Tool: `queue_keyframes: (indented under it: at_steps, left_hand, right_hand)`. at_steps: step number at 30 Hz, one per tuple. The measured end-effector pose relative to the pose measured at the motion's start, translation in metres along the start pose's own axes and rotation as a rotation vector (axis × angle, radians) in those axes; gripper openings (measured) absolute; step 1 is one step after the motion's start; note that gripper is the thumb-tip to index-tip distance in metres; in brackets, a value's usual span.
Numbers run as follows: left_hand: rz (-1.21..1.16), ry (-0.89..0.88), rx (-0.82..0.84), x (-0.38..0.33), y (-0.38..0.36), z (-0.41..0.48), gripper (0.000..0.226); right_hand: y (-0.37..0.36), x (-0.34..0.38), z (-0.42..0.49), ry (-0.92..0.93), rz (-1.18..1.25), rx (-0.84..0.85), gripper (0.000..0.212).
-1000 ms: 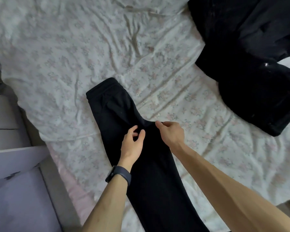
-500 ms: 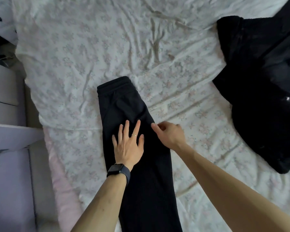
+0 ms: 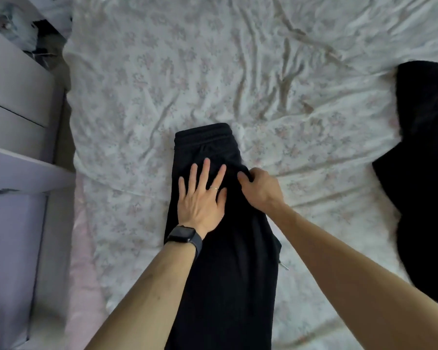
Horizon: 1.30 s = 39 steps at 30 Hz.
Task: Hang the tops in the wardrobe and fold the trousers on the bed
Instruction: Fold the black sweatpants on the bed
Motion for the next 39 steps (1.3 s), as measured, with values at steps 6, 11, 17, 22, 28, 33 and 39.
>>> queue_keyframes:
  at_steps: [6, 11, 17, 22, 28, 33, 39]
  left_hand:
    - [0.017, 0.016, 0.085, 0.032, -0.006, 0.032, 0.057]
    - [0.096, -0.141, -0.22, 0.024, 0.007, 0.033, 0.056]
    - [0.102, -0.055, -0.138, 0.04, 0.003, 0.06, 0.056]
    - [0.033, 0.02, -0.131, 0.029, -0.013, -0.012, 0.058]
    - [-0.07, 0.086, -0.114, 0.019, -0.073, -0.215, 0.058]
    - [-0.315, 0.425, -0.089, 0.025, -0.111, -0.364, 0.054]
    - [-0.543, 0.598, 0.032, 0.026, -0.142, -0.45, 0.029]
  right_hand:
    - [0.006, -0.007, 0.03, -0.053, -0.067, -0.132, 0.034]
    - [-0.001, 0.026, 0.052, 0.036, 0.03, -0.023, 0.056]
    - [0.002, 0.04, 0.07, 0.049, -0.012, -0.06, 0.039]
    - [-0.03, 0.017, -0.038, 0.345, -0.284, -0.419, 0.063]
    - [-0.095, -0.094, -0.229, 0.562, -0.493, -0.172, 0.064]
    - [-0.114, -0.168, -0.358, 0.311, -0.33, -0.066, 0.064]
    - [-0.142, -0.202, -0.427, -0.098, 0.065, 0.039, 0.043]
Point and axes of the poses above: each hand's wrist, its own z-axis towards the middle knuckle, its own y-axis out of the back of the hand, x = y × z, the point moved 4 cm from there along z, towards the middle knuckle, and after that the axes turned 1 degree about -z, right-handed, at the moved point
